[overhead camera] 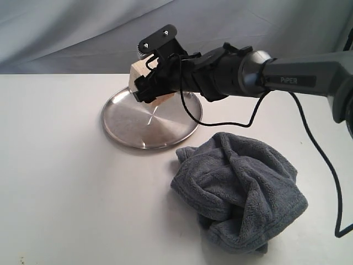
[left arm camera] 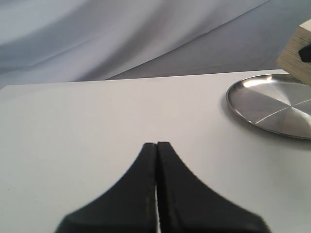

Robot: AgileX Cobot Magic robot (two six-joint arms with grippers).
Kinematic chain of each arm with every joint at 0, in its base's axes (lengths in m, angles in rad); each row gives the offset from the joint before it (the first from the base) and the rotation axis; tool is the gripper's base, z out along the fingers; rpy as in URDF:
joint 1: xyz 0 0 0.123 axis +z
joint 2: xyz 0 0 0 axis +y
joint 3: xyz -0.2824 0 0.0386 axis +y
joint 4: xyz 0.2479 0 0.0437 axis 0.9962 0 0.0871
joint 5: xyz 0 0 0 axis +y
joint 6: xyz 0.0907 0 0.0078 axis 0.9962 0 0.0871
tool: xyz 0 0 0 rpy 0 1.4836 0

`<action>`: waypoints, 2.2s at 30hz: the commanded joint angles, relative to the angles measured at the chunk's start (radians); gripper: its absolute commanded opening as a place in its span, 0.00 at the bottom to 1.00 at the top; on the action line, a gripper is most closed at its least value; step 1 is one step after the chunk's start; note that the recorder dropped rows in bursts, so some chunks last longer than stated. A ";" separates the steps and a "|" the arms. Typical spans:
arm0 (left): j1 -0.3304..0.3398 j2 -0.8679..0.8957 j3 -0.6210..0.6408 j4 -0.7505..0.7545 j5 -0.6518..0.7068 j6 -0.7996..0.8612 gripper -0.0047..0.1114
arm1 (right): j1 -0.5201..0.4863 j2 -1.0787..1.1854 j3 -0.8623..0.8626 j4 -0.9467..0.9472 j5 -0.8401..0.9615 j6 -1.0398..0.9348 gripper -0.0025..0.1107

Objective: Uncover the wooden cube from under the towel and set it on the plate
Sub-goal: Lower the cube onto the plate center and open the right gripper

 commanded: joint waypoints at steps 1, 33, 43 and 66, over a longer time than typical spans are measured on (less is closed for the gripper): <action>-0.006 -0.004 0.004 0.004 -0.008 -0.001 0.04 | -0.007 0.009 -0.017 0.006 -0.031 0.002 0.02; -0.006 -0.004 0.004 0.004 -0.008 -0.001 0.04 | -0.014 0.041 -0.017 0.064 0.001 0.019 0.08; -0.006 -0.004 0.004 0.004 -0.008 -0.002 0.04 | -0.014 0.041 -0.017 0.096 -0.018 0.019 0.61; -0.006 -0.004 0.004 0.004 -0.008 -0.002 0.04 | -0.012 0.100 -0.015 0.096 -0.054 0.019 0.91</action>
